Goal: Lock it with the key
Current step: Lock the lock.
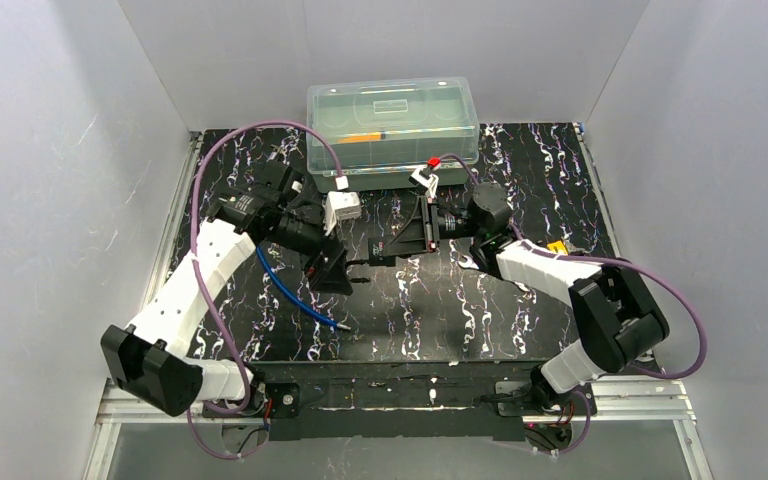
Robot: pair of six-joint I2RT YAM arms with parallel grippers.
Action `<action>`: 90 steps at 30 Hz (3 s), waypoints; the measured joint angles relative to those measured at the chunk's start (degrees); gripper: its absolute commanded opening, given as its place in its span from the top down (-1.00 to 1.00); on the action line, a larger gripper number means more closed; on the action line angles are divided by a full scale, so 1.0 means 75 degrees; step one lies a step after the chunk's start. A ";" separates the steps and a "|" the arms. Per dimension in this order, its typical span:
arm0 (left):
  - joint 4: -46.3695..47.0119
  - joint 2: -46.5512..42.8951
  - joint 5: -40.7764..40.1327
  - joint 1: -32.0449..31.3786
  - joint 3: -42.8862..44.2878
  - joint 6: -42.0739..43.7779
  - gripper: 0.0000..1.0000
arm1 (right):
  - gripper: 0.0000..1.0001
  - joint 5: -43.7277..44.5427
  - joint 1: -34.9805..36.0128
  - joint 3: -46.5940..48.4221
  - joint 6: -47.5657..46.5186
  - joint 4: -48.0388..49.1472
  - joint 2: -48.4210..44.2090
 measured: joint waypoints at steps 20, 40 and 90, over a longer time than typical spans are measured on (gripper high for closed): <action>0.0774 0.0161 0.1802 -0.0032 -0.0683 -0.1287 1.00 | -0.09 -0.0375 0.0074 0.0016 0.0397 0.0678 -0.0291; 0.1407 -0.0205 0.1386 0.0222 -0.0922 -0.2911 1.00 | -0.97 -0.0090 -0.1295 0.4048 -0.8436 -0.8351 -0.0934; 0.2445 -0.0716 0.1488 0.0478 -0.0464 -0.4474 1.00 | 0.92 -0.0915 0.0188 0.1544 -0.3616 -0.2330 -0.0628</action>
